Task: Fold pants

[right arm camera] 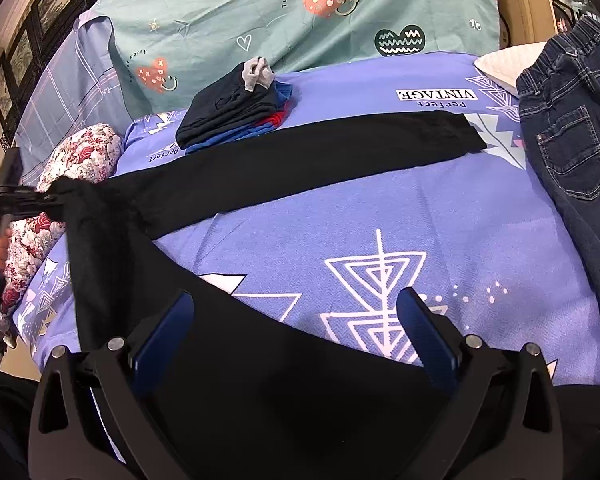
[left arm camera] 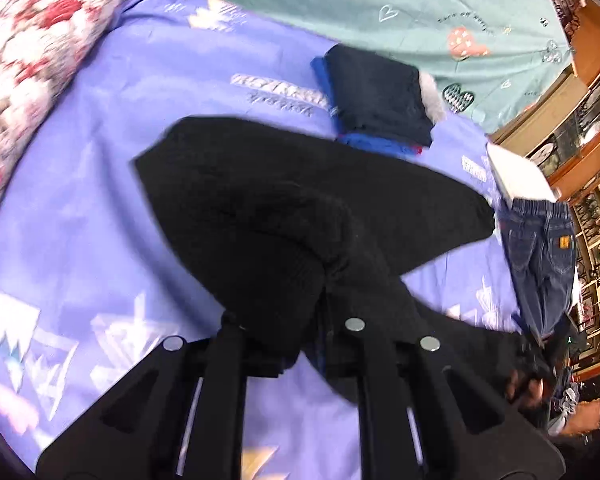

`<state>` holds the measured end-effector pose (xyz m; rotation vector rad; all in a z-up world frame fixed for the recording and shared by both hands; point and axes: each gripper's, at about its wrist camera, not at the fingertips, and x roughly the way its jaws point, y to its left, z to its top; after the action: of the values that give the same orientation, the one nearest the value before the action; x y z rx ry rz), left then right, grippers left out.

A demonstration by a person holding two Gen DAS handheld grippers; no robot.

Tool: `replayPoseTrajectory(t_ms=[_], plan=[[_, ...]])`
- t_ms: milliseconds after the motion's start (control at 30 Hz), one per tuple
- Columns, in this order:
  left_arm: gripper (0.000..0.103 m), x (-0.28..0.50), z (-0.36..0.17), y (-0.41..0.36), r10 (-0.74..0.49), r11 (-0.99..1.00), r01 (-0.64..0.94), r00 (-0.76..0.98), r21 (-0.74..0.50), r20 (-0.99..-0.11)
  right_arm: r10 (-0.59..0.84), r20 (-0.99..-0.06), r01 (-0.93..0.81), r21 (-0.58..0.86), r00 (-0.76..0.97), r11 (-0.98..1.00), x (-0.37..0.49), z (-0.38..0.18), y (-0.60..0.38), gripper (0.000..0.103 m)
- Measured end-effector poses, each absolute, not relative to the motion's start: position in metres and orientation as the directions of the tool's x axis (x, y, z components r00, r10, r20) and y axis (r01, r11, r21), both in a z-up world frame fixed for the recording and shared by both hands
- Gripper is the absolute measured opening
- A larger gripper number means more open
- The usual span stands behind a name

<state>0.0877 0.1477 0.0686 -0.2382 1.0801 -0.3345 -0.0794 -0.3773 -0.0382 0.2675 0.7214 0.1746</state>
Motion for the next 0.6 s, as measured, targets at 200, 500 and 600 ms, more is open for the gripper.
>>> replayPoseTrajectory(t_ms=[200,500,600], plan=[[0.051,0.052,0.013,0.214,-0.279,0.957,-0.008,0.246,-0.29,-0.928,0.247,-0.639,-0.078,0.281,0.728,0.956,-0.077,-0.039,-0.374,0.102],[0.077,0.02,-0.027,0.241,-0.378,0.888,-0.132,0.334,-0.44,-0.864,0.245,-0.639,-0.09,0.266,0.729,0.96,-0.078,-0.038,-0.371,0.102],[0.077,0.03,-0.037,0.218,-0.316,0.921,-0.098,0.376,-0.377,-0.871,0.245,-0.637,-0.088,0.268,0.731,0.959,-0.078,-0.037,-0.372,0.102]])
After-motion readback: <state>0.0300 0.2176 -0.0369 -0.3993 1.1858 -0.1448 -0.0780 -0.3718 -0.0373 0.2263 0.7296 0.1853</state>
